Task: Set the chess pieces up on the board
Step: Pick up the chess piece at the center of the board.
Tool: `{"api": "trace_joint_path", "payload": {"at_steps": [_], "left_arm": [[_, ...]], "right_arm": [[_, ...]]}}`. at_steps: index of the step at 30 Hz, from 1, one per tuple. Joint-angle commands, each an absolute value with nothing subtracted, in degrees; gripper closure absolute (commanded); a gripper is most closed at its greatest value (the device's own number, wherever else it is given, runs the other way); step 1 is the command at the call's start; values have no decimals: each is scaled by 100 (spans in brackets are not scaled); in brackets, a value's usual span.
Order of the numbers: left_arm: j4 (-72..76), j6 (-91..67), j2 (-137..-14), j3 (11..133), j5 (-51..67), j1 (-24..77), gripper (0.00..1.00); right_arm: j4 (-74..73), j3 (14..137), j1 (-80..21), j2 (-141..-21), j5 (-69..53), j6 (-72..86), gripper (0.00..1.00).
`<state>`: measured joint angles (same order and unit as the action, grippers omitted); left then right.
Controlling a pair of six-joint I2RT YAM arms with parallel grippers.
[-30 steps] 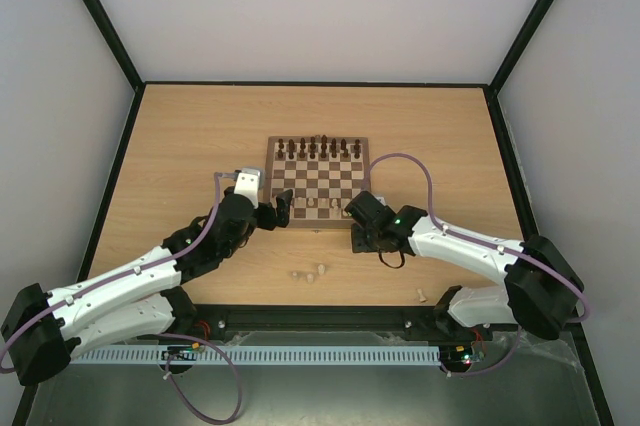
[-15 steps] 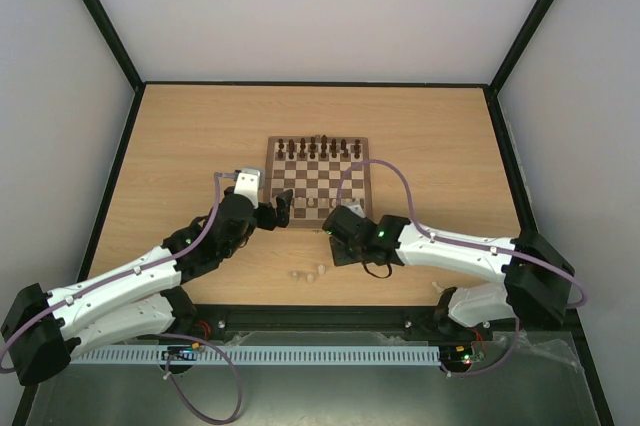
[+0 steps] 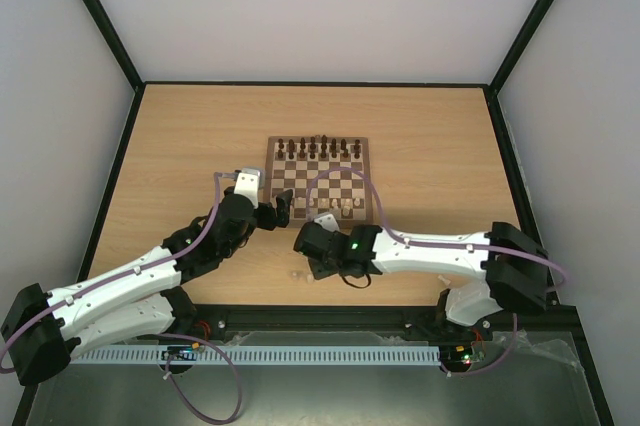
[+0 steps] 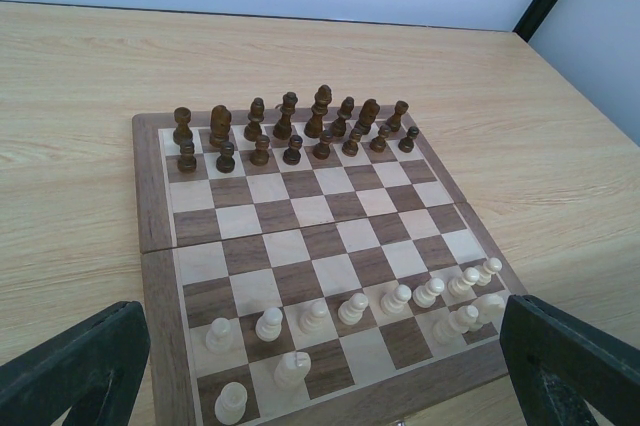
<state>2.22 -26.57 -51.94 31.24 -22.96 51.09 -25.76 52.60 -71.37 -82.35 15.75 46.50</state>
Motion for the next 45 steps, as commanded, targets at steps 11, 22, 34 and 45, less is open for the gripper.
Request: {"api": "trace_joint_path", "payload": {"at_steps": [11,22,34,45], "left_arm": [[237,-2681,-5076,3311,-2320,5116,1],[243,-2681,-5079,3306,-2324,5117,1],[247,-2672,-5123,3309,-2346,5115,1],[229,-2671,-5060,3310,-2372,5116,1]], "right_arm": [[-3003,5654,-7299,-9130,1557,4766,68],[-3191,5713,-7330,-9397,1464,4759,82],[-3847,6243,-6853,-9024,2060,4370,89],[-3636,7009,-5718,-9344,1965,3449,89]]}}
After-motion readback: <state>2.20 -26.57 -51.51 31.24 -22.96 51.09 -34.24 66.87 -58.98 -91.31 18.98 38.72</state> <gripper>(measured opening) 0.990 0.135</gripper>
